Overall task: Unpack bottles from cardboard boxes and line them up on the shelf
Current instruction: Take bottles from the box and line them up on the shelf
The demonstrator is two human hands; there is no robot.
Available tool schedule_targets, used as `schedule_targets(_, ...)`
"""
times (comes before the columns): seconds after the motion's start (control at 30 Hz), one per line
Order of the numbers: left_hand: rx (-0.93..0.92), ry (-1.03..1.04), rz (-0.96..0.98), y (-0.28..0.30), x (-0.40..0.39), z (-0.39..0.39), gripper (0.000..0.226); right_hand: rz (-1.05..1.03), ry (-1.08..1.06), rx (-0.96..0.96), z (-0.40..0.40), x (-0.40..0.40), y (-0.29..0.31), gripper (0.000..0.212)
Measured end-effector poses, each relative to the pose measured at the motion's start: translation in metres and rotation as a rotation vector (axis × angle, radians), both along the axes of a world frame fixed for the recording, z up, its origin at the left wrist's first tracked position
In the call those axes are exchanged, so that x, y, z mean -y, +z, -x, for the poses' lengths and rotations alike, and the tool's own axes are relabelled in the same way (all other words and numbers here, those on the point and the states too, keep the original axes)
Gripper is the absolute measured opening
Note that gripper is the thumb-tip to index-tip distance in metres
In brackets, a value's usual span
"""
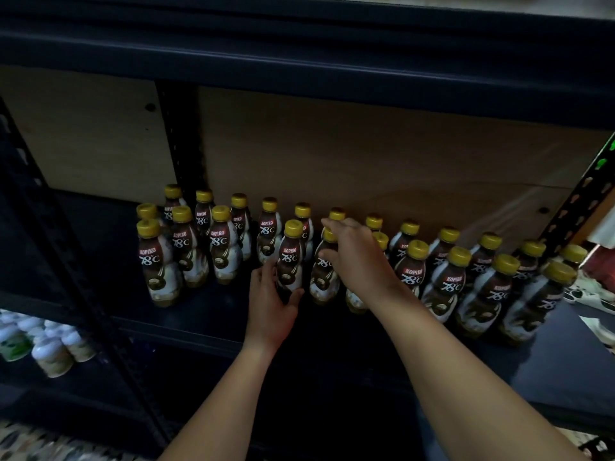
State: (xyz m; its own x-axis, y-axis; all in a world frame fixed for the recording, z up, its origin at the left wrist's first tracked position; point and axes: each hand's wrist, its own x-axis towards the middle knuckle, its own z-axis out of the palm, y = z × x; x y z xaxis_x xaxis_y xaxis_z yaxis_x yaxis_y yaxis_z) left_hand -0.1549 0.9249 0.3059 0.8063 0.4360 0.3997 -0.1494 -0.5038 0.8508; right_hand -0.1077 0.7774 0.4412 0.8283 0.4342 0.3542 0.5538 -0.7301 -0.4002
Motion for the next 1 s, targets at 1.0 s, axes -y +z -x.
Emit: schedule_targets(1.0,0.265,0.337,-0.275,0.051,-0.069,0.048,0.040,0.014,0.140,0.131,0.020,-0.069,0.045,0.058)
